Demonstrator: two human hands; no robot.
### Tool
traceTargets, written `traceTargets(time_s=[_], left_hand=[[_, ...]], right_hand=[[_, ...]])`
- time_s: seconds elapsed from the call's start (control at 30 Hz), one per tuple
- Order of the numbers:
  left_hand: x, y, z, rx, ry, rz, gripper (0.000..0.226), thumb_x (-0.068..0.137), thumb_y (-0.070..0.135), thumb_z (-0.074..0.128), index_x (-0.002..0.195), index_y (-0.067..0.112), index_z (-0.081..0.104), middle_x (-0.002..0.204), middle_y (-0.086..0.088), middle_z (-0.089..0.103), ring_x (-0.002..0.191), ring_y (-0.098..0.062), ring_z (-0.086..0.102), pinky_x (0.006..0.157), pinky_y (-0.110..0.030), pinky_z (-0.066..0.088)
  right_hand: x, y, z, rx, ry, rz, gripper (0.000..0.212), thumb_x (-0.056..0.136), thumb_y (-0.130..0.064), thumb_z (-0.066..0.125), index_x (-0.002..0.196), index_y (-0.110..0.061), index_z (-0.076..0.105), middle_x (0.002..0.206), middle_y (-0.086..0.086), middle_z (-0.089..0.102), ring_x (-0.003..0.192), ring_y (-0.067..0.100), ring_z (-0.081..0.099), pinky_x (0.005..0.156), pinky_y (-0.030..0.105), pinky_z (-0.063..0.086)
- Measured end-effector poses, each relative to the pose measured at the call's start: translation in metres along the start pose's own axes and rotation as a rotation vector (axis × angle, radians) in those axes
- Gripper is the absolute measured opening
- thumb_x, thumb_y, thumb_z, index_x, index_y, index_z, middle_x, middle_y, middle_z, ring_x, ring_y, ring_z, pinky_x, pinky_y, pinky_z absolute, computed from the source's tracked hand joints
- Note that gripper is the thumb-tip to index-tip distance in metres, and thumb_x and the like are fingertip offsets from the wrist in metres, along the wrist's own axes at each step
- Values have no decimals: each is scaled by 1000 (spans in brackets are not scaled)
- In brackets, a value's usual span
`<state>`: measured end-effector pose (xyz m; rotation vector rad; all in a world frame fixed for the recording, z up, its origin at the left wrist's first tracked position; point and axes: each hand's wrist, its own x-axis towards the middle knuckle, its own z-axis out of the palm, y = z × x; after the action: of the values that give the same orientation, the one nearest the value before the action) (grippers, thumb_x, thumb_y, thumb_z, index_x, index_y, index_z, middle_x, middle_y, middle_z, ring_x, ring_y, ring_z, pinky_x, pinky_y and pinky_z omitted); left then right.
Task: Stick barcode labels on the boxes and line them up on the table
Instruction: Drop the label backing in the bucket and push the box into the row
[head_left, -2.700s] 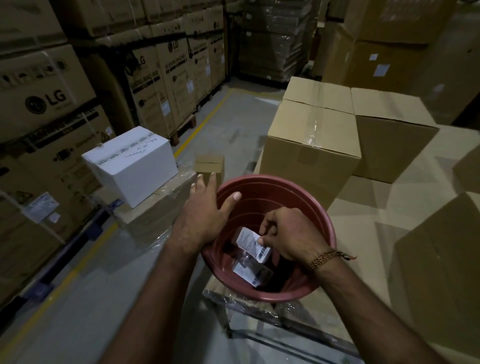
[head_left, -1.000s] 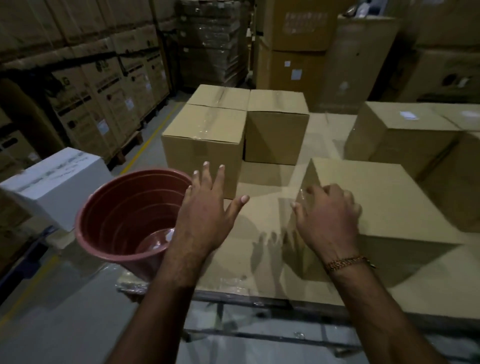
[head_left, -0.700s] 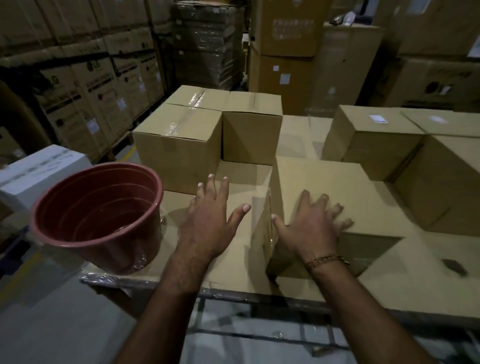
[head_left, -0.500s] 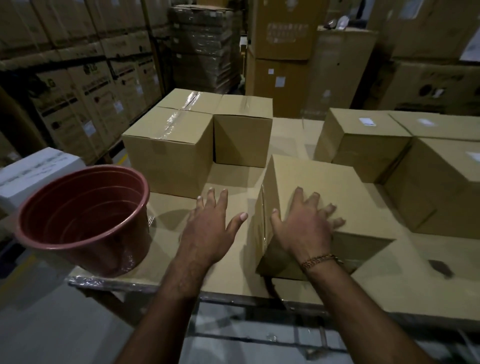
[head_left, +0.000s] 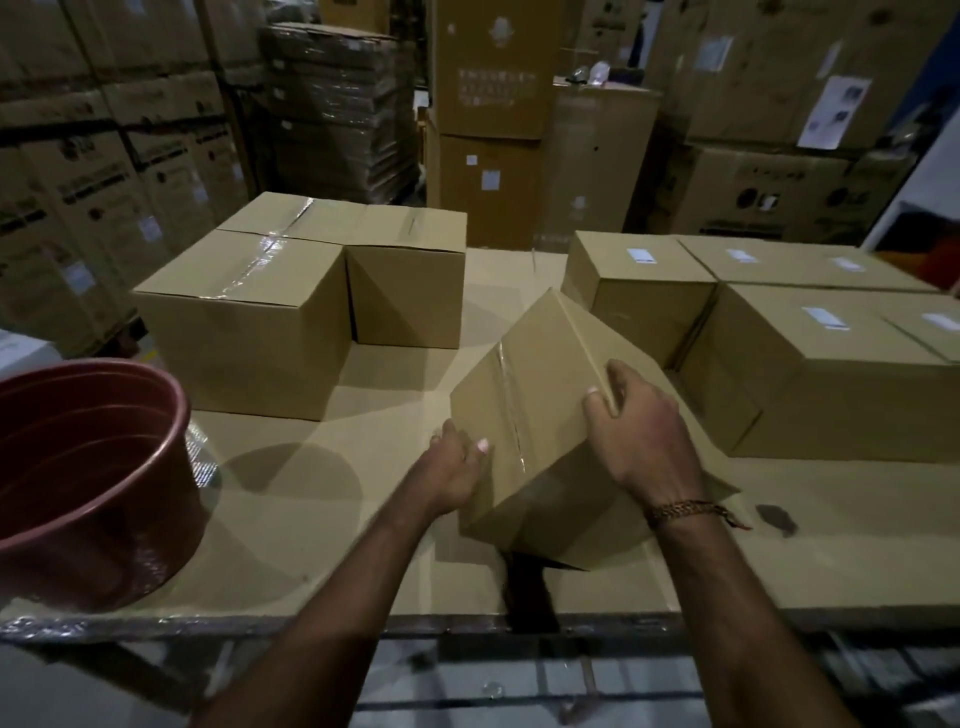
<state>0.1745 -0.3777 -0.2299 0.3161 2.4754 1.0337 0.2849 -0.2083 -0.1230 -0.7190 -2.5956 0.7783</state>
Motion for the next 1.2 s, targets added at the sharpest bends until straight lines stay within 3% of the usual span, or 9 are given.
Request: traceTargets(time_s=[0.1, 0.23, 0.33, 0.43, 0.53, 0.67, 0.8, 0.97, 1.2], left_hand=[[-3, 10, 12, -202, 51, -56, 69, 109, 58, 38, 160, 12, 32, 162, -14, 43, 143, -34, 47, 106, -38, 42], [-15, 19, 4, -274, 285, -44, 59, 110, 49, 47, 157, 15, 44, 158, -9, 50, 143, -31, 48, 112, -42, 41], [-19, 18, -14, -183, 443, -6, 58, 107, 51, 53, 155, 20, 49, 154, -7, 55, 139, -32, 52, 108, -47, 46], [-17, 9, -33, 10, 556, 8, 63, 101, 60, 56, 152, 24, 53, 148, -7, 59, 133, -34, 53, 105, -53, 50], [-16, 1, -45, 169, 541, 13, 64, 99, 62, 56, 154, 28, 51, 151, -4, 55, 134, -32, 50, 103, -53, 50], [-11, -9, -51, 289, 476, 40, 69, 100, 66, 51, 160, 34, 40, 169, -2, 33, 149, -31, 36, 110, -56, 45], [-2, -14, -54, 269, 522, 93, 64, 102, 62, 49, 157, 29, 45, 175, -1, 19, 150, -29, 37, 109, -57, 50], [19, -18, -68, 299, 534, 134, 65, 106, 56, 46, 161, 23, 40, 169, 4, 36, 146, -26, 45, 111, -48, 48], [62, -26, -101, 246, 532, 169, 57, 107, 49, 49, 156, 21, 48, 168, 1, 37, 149, -25, 42, 117, -47, 44]], right_hand=[[-2, 2, -9, 39, -41, -24, 40, 106, -33, 52, 140, -14, 58, 131, 11, 66, 105, 21, 54, 91, 32, 46], [-1, 7, -20, 59, -60, -66, 44, 108, -25, 48, 152, -23, 53, 135, 4, 66, 101, 12, 48, 86, 24, 37], [4, 14, -19, 50, -98, -92, 57, 110, -27, 46, 165, -34, 34, 153, 2, 57, 114, 15, 53, 92, 30, 42], [12, 24, -3, 128, -184, -63, 63, 108, -26, 49, 166, -40, 29, 162, -1, 49, 139, 20, 53, 108, 37, 46], [12, 28, 23, 180, -314, -15, 60, 111, -28, 48, 168, -32, 28, 168, -4, 39, 151, 21, 42, 117, 35, 36], [20, 31, 53, 66, -323, -11, 60, 112, -47, 40, 167, -32, 25, 163, 10, 42, 142, 32, 51, 113, 45, 44], [38, 29, 67, -38, -339, -50, 58, 114, -47, 27, 169, -35, 15, 155, 12, 48, 132, 31, 56, 110, 50, 50], [60, 21, 85, -84, -304, -95, 57, 115, -43, 21, 170, -33, 11, 151, 16, 51, 127, 34, 58, 103, 47, 51], [102, -3, 120, -85, -259, -93, 56, 114, -45, 20, 169, -37, 12, 152, 11, 52, 125, 30, 60, 102, 49, 55]])
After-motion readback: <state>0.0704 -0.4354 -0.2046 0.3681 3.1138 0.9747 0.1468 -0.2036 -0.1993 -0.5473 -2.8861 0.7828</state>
